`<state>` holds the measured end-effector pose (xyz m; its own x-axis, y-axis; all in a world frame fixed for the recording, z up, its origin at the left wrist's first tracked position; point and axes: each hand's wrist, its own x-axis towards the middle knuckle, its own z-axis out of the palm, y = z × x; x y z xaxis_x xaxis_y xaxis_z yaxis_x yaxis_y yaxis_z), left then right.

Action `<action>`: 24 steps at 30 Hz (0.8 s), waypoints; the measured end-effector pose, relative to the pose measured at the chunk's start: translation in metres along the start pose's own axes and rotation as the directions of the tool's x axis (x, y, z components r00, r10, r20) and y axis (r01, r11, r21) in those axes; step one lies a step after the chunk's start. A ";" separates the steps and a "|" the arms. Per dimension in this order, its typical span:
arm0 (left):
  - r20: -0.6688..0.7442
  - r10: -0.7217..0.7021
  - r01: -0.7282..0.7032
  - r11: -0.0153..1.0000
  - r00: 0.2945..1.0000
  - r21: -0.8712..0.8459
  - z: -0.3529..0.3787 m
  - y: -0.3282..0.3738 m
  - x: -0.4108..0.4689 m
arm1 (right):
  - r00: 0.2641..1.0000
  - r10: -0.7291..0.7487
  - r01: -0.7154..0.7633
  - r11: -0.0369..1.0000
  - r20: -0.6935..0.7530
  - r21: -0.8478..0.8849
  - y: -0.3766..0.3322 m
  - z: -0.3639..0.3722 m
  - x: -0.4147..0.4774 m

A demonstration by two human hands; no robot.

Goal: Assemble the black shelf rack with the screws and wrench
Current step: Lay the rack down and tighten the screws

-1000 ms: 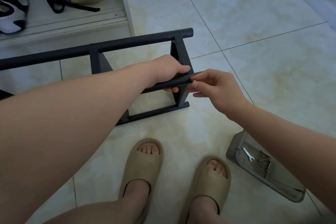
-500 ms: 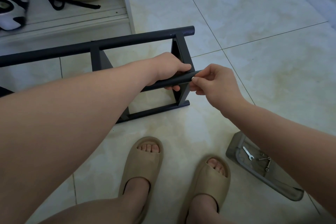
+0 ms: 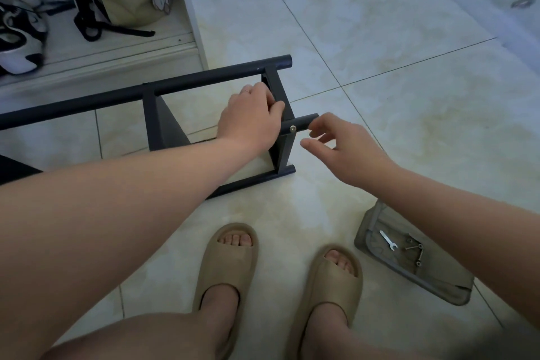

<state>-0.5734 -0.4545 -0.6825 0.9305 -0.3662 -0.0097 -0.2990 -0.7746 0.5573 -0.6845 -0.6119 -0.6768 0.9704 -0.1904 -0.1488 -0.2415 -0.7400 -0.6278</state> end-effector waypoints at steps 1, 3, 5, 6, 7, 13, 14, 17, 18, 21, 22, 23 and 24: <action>-0.042 0.096 -0.093 0.993 0.995 0.068 0.000 0.003 -0.007 | 1.000 -0.024 0.025 0.998 0.014 -0.053 0.008 -0.003 -0.008; -0.059 0.303 -0.292 0.945 0.951 0.147 0.002 0.014 -0.025 | 0.998 -0.052 0.055 0.984 0.021 -0.170 0.026 -0.013 -0.029; -0.010 0.450 -0.444 0.885 0.893 0.138 0.008 0.028 -0.042 | 0.997 -0.071 0.073 0.958 0.019 -0.278 0.045 -0.023 -0.049; 0.034 0.500 -0.500 0.856 0.865 0.132 0.014 0.035 -0.049 | 0.998 -0.066 0.070 0.939 0.024 -0.337 0.057 -0.027 -0.060; 0.092 0.531 -0.538 0.834 0.843 0.121 0.021 0.040 -0.056 | 0.998 -0.047 0.056 0.917 0.033 -0.395 0.070 -0.030 -0.070; 0.552 0.388 -0.481 0.876 0.738 0.028 0.084 0.069 -0.081 | 0.978 0.175 -0.088 0.836 0.112 -0.542 0.160 -0.035 -0.123; 0.613 0.336 -0.437 0.899 0.715 0.016 0.097 0.073 -0.084 | 0.972 0.204 -0.109 0.835 0.120 -0.540 0.173 -0.033 -0.130; 0.739 0.171 -0.254 0.967 0.652 0.000 0.137 0.082 -0.094 | 0.953 0.271 -0.171 0.853 0.138 -0.493 0.206 -0.022 -0.141; 0.766 0.126 -0.204 0.979 0.631 0.006 0.150 0.084 -0.096 | 0.945 0.291 -0.188 0.859 0.152 -0.476 0.216 -0.018 -0.141; 0.807 -0.005 0.000 1.000 0.590 0.006 0.186 0.090 -0.100 | 0.910 0.367 -0.273 0.881 0.192 -0.387 0.239 -0.003 -0.137; 0.816 -0.046 0.086 0.996 0.576 -0.004 0.197 0.090 -0.102 | 0.898 0.391 -0.307 0.885 0.203 -0.349 0.247 0.001 -0.135; 0.824 -0.073 0.147 0.989 0.562 -0.013 0.205 0.090 -0.105 | 0.886 0.409 -0.329 0.887 0.218 -0.324 0.254 0.005 -0.134; 0.832 -0.082 0.179 0.984 0.549 -0.021 0.213 0.088 -0.108 | 0.878 0.417 -0.338 0.888 0.237 -0.311 0.261 0.009 -0.133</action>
<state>-0.7450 -0.5933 -0.8088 0.3590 -0.5663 -0.7419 -0.1234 -0.8167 0.5637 -0.8762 -0.7739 -0.8276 0.7531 -0.3230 -0.5731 -0.5455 -0.7936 -0.2695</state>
